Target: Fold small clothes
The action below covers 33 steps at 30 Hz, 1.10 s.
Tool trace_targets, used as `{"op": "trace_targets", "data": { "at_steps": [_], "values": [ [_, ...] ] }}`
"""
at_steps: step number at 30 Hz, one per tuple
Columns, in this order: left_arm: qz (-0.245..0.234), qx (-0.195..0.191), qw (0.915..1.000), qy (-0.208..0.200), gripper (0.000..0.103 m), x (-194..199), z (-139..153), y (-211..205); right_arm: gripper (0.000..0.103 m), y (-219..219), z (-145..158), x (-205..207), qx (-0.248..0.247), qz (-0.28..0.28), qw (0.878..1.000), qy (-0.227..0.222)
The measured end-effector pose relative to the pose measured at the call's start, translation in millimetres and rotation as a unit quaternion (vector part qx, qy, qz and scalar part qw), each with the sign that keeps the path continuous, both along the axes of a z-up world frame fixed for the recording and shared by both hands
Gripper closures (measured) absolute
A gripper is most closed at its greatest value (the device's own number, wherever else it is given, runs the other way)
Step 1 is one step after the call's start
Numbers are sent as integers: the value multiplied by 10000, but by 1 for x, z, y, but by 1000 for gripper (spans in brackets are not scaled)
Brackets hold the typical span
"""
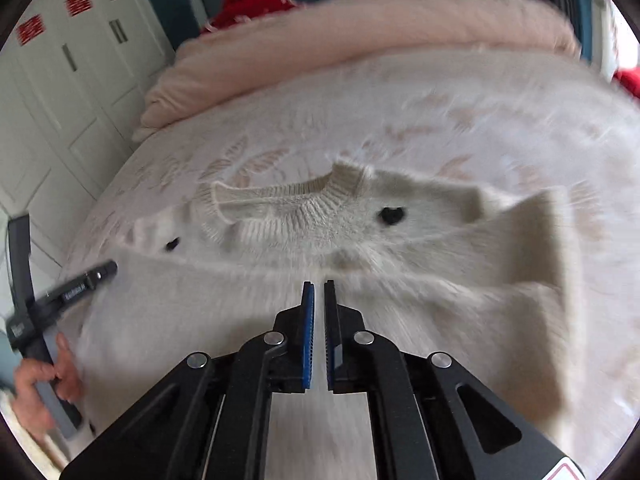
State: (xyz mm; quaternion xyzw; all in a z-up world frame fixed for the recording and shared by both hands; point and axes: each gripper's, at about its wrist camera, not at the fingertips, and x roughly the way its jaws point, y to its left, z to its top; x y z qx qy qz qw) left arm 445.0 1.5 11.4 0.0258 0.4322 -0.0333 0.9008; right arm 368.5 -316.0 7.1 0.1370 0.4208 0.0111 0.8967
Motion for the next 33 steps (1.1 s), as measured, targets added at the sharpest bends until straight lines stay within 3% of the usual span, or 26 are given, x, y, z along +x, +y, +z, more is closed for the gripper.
{"op": "trace_targets", "data": {
  "at_steps": [4,9,11,13,14,16,18,19,20,24,25,27,29,30,31,33],
  "values": [
    [-462,431,9977,-245,69,-49,18,-12,100,-16,-3,-53,-451,-278,9986,82],
    [-536,383,9978,4,68,-83,21,-18,98,-46,-10,-86,-87,-792,9966,222],
    [-521,355,9980,78,65,-95,18,-16,80,-52,-3,-97,-162,-1010,9947,62],
    [-394,145,9989,202,53,-100,10,-8,63,-59,-2,-99,-101,-1160,9932,32],
    [-351,48,9990,261,52,-99,7,-3,62,-63,-5,-98,-72,-1190,9929,52],
    [-194,-213,9982,528,53,-94,-8,8,62,-67,-16,-91,-49,-1196,9924,268],
    [-84,-276,9976,637,59,-90,-18,13,71,-67,-27,-82,-59,-1110,9926,481],
    [-68,-243,9976,640,60,-90,-20,13,98,-65,-29,-79,-65,-1012,9935,515],
    [-78,-171,9980,607,61,-90,-21,11,99,-63,-27,-77,-41,-949,9941,522],
    [-147,72,9982,581,61,-88,-22,6,102,-71,11,-92,-133,-1205,9924,-204],
    [-161,119,9979,609,61,-87,-25,5,102,-77,2,-93,-107,-1268,9918,-78],
    [-186,175,9979,589,60,-88,-28,6,103,-92,-39,-87,-133,-1318,9885,727],
    [-193,200,9980,573,61,-89,-28,5,103,-93,-37,-95,-137,-1230,9907,562],
    [-194,192,9980,572,60,-88,-28,5,102,-92,-26,-99,-195,-1292,9903,471],
    [-199,176,9980,569,60,-88,-29,6,94,-91,-12,-104,-155,-1412,9896,246],
    [-198,182,9981,550,60,-88,-30,6,95,-83,5,-104,1,-1278,9918,-82]
  ]
}}
